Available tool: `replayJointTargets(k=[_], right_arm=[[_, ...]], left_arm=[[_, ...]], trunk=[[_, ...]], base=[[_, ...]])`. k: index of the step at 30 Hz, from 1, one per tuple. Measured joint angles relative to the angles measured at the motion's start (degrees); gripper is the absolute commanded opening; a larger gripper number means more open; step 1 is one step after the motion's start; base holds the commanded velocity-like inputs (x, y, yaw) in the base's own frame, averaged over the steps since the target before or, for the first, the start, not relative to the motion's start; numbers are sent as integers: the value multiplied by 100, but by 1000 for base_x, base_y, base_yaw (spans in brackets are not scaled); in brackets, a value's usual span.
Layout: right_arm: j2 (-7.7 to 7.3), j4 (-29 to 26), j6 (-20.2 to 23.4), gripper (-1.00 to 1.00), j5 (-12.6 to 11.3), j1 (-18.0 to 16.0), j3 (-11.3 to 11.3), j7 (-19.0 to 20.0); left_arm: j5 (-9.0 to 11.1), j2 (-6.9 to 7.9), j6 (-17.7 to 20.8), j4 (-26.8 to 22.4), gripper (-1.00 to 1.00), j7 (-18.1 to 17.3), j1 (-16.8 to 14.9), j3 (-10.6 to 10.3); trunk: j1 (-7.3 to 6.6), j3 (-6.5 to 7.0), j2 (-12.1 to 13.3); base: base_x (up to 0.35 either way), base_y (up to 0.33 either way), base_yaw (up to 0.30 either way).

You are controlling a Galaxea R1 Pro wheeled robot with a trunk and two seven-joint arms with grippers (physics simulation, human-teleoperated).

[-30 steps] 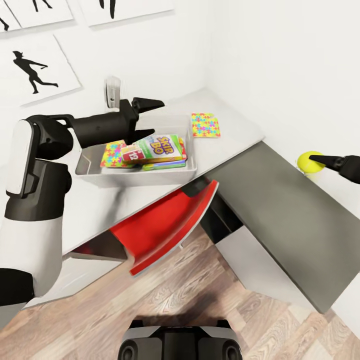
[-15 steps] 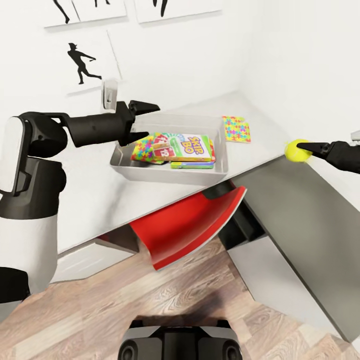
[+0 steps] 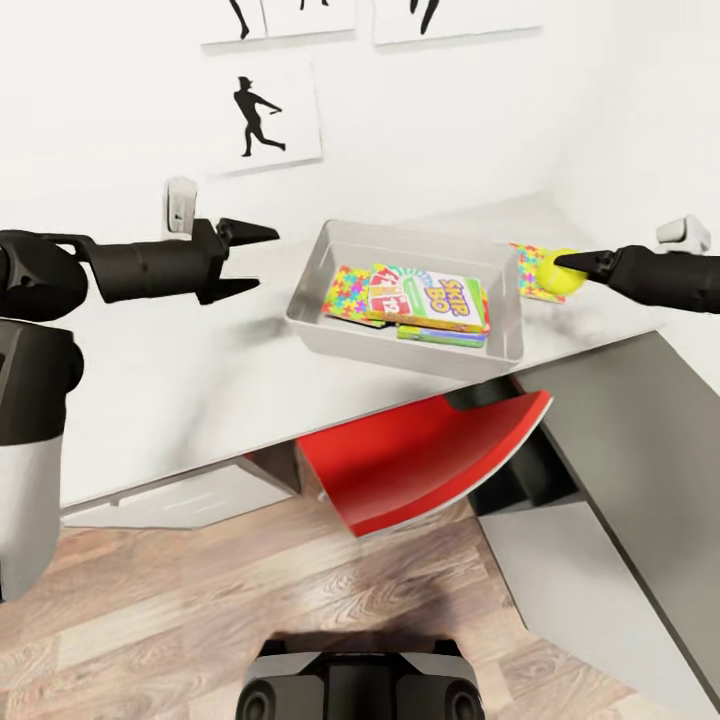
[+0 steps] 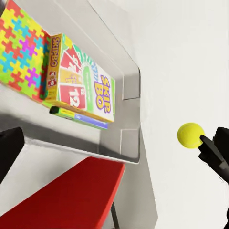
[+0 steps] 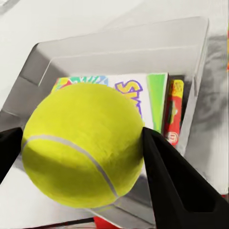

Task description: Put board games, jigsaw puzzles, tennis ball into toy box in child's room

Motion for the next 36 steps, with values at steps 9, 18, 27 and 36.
replayJointTargets(k=[9, 18, 27, 36], right_arm=[[372, 4, 1, -100, -26, -202, 317, -393], [457, 2, 2, -100, -29, -269, 380, -555], [437, 4, 1, -100, -29, -358, 403, -669], [423, 17, 1, -100, -30, -352, 420, -1168]], left_arm=[[188, 360, 0, -1, 100, 15, 162, 15], [231, 489, -1, -1, 100, 18, 244, 14], [240, 513, -3, 0, 100, 19, 283, -5], [241, 511, -5, -6, 100, 26, 290, -36]], trunk=[[0, 0, 0], [0, 0, 0], [0, 0, 0], [0, 0, 0]], base=[[0, 0, 300], [0, 0, 300], [0, 0, 216], [0, 0, 48]])
